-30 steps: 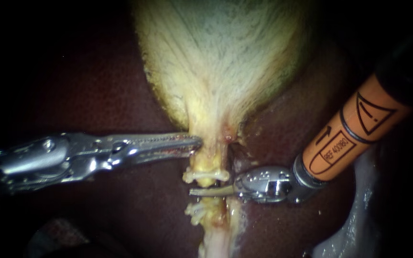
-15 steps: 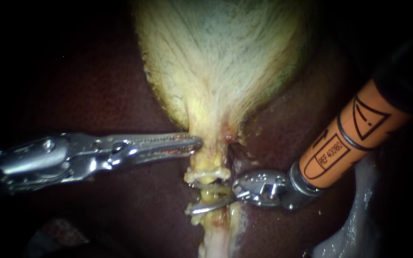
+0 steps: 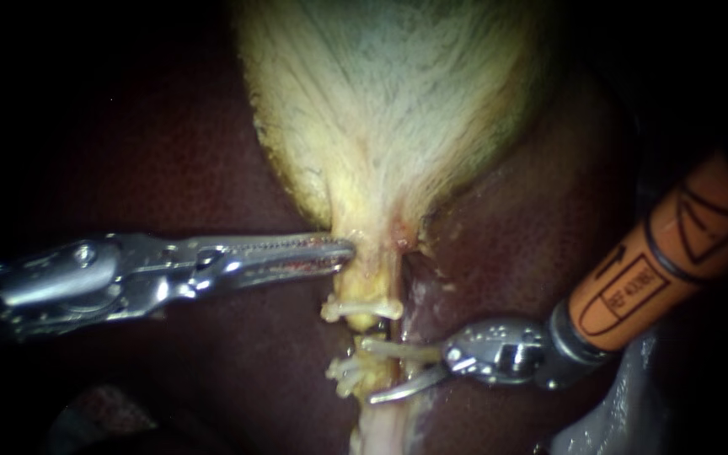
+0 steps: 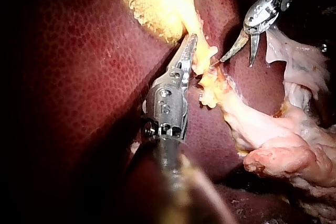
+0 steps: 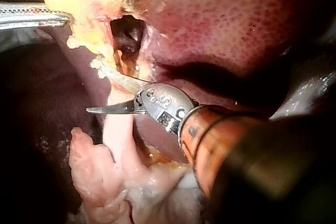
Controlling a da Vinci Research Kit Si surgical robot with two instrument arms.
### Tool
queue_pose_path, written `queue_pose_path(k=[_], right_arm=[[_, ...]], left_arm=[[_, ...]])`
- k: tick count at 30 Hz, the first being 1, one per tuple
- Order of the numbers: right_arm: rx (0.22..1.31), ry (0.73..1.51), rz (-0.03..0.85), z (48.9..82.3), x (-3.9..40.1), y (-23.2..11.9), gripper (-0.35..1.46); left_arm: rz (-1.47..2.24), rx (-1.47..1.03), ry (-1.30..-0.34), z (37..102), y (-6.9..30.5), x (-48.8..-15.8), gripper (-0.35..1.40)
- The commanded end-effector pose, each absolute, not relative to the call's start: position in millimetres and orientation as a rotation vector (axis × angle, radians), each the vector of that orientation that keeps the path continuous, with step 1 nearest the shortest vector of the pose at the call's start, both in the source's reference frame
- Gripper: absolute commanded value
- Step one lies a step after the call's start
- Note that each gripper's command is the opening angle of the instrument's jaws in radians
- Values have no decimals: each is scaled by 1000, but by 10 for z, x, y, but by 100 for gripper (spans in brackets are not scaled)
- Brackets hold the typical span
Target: Go back from the cut left tube
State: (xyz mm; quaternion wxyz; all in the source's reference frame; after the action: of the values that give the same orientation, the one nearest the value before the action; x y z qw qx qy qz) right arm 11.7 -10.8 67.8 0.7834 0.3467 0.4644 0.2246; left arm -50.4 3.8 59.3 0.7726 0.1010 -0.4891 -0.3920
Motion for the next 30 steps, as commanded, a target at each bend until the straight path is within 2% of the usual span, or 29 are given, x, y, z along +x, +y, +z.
queue_pose_path(k=[1,3,6,10,17,30], right_arm=[[736,1005,500,674,110,-101,83],[702,1019,512,667,97,-85,88],[605,1064,492,657,84,-62,113],[510,1104,443,648,68,-40,123],[456,1097,445,639,45,-25,125],[451,1099,433,640,44,-25,126]], left_arm=[[-850,219,-1059,593,38,-504,4],[-850,219,-1059,594,39,-504,4],[-850,219,-1059,594,39,-504,4],[-850,219,-1059,594,39,-504,4],[-850,219,-1059,594,39,-504,4],[-841,213,-1062,623,34,-518,4]])
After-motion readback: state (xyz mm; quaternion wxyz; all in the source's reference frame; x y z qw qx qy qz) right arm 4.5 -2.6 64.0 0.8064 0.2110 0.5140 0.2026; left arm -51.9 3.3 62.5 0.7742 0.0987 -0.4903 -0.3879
